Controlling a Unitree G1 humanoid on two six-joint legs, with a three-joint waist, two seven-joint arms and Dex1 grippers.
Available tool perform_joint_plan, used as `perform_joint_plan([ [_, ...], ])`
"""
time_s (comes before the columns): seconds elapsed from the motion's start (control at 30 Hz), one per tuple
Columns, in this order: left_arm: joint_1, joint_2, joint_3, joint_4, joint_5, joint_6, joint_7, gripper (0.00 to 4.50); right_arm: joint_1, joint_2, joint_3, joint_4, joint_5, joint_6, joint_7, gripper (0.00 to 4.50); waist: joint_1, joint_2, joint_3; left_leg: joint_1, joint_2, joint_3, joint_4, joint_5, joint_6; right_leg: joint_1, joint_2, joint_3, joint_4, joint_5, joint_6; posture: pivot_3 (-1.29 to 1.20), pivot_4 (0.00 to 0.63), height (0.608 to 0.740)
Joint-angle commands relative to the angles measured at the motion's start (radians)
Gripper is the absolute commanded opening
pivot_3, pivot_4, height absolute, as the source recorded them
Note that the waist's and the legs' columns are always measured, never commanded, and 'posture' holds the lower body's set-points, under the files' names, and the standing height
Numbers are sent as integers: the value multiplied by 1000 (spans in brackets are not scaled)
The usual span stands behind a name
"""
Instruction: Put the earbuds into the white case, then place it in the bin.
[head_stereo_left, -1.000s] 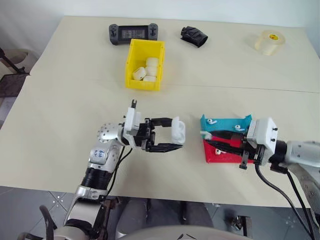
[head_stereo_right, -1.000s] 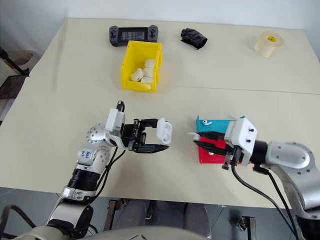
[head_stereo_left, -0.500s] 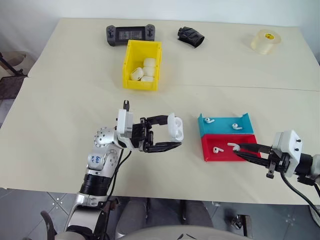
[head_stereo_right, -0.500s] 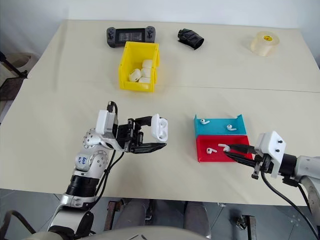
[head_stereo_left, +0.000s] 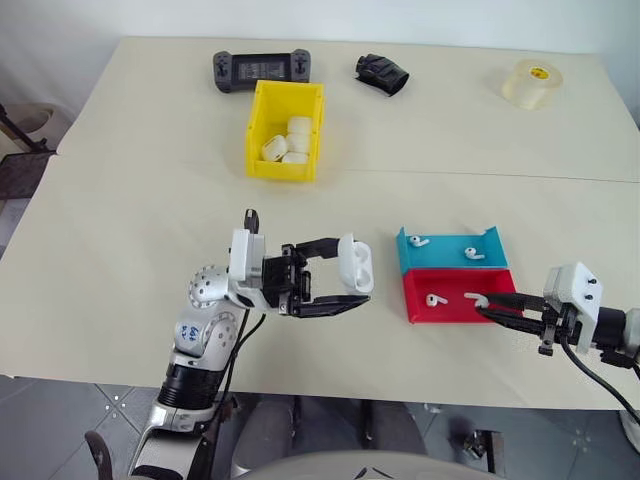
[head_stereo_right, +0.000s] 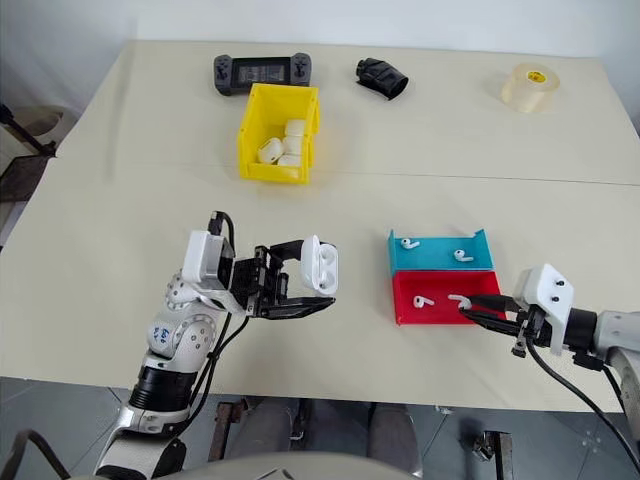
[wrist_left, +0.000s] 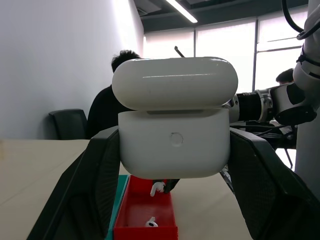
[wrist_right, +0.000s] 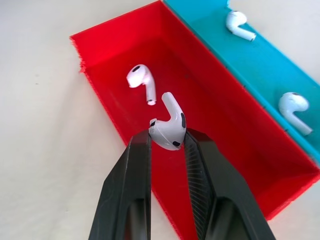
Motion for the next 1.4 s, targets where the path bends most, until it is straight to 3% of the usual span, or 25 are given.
perform_joint_plan([
  [0.03,7,-3,-6,-60,-25,-4,12,2795,-4,-22,-24,-34,16,-2,13,926,0,0,0,0,0,0,0,0,0,0,0,0,0,0,0,0,150,740],
  [0.2,2,-1,-4,-50,-30,-1,12,2795,-1,-39,-36,-60,67,98,12,926,1,0,0,0,0,0,0,0,0,0,0,0,0,0,0,0,150,740],
  [0.23,-1,-1,-4,-48,-30,0,12,2795,-7,-31,-33,-57,60,86,5,1115,1,0,0,0,0,0,0,0,0,0,0,0,0,0,0,0,150,740],
  [0.33,-5,2,-3,-46,-32,1,11,2795,-17,-18,-27,-53,37,50,-4,1849,0,0,0,0,0,0,0,0,0,0,0,0,0,0,0,0,150,740],
  [0.57,-9,9,-2,-46,-35,6,9,2795,-13,-24,-27,-51,17,19,-4,4288,0,0,0,0,0,0,0,0,0,0,0,0,0,0,0,0,150,740],
  [0.6,-9,9,-1,-47,-35,7,8,2795,-12,-28,-32,-52,14,10,0,4480,0,0,0,0,0,0,0,0,0,0,0,0,0,0,0,0,150,740],
  [1.1,27,42,49,-40,-67,-53,-71,2795,-11,-206,-64,-210,36,174,60,4480,-1,1,0,0,0,0,0,0,0,0,0,0,0,0,0,0,150,740],
  [1.4,48,41,44,-45,-65,-60,-77,2795,-277,-219,178,-348,58,539,-152,4480,-1,2,-1,-1,0,0,1,0,0,-1,-1,0,-1,0,-1,0,150,740],
])
